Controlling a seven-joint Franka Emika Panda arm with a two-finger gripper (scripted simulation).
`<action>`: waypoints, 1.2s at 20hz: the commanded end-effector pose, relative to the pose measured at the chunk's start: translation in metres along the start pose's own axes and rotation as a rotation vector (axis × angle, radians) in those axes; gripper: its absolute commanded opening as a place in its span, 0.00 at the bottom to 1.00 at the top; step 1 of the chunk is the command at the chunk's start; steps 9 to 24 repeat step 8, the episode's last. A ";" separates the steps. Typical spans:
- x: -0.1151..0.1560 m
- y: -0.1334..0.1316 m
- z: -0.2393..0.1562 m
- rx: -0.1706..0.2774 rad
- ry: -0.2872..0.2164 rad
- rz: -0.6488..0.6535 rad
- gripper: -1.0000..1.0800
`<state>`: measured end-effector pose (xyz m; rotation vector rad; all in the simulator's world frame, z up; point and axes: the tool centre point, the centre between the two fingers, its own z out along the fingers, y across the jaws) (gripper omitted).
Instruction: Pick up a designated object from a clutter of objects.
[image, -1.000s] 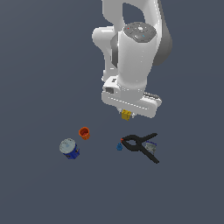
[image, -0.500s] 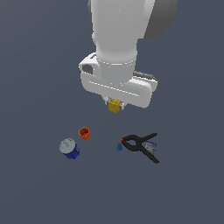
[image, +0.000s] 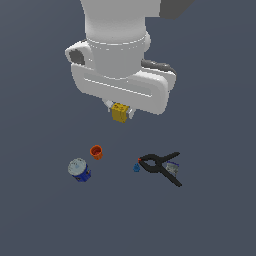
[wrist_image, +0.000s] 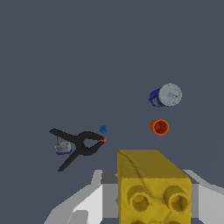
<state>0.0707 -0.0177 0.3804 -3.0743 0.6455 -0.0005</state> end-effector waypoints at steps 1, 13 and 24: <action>0.004 0.002 -0.007 0.000 0.000 -0.001 0.00; 0.008 0.003 -0.013 0.000 0.000 -0.001 0.00; 0.008 0.003 -0.013 0.000 0.000 -0.001 0.00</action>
